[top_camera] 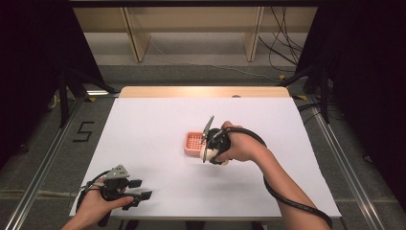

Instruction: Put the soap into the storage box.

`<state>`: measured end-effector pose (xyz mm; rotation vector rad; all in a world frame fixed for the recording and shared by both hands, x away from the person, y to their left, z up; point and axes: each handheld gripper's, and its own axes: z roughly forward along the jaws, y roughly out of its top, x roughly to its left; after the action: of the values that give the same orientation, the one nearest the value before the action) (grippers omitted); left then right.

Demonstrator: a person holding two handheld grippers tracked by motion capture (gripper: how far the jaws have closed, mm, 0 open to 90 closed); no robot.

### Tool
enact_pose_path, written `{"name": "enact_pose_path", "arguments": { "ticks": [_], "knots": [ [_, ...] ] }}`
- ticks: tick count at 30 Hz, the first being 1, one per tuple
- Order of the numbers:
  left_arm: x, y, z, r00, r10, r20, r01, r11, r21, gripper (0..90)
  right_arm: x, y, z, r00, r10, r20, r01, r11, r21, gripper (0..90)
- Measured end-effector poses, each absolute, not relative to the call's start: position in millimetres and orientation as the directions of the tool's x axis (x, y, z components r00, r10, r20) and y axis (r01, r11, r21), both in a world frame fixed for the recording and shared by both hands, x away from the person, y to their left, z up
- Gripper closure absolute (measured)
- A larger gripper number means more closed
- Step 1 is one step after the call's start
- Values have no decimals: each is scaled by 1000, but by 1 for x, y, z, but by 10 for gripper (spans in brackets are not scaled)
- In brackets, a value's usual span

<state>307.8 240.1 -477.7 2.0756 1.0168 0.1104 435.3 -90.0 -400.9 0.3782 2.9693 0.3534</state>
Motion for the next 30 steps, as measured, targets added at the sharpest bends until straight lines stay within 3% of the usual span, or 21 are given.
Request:
{"name": "enact_pose_path", "arguments": {
  "ticks": [11, 30],
  "knots": [
    [308, 240, -478, 665, 702, -254, 630, -346, 696, 339, 446, -91, -397, -967, 227, -116, 192, 948, 254, 505],
    [307, 239, -478, 662, 700, -269, 634, -331, 699, 339, 455, -87, -395, -959, 253, -130, 214, 942, 258, 505]
  ]
}}
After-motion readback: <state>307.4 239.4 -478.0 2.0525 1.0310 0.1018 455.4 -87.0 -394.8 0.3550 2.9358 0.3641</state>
